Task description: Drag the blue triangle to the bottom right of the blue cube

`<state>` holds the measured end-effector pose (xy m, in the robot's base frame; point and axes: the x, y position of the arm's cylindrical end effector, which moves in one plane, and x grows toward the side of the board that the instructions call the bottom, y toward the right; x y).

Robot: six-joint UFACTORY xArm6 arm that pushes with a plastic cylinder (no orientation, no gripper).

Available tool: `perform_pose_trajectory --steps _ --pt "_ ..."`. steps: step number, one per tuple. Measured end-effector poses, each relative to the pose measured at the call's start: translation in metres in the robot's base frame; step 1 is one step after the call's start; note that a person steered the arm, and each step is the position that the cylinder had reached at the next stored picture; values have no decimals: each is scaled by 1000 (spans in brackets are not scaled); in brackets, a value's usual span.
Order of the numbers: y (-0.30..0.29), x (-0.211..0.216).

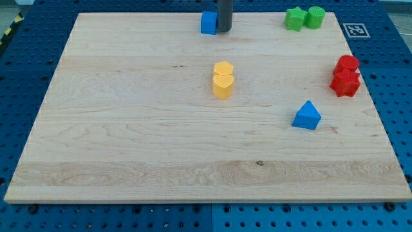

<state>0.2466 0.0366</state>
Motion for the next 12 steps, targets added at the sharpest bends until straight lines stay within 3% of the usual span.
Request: perform_pose_trajectory --steps 2,5,7,8,9,11,12 --pt "63 98" --pt "148 208" --pt "188 259" --pt "176 277" --pt "141 272" --pt "118 183" --pt "116 171"
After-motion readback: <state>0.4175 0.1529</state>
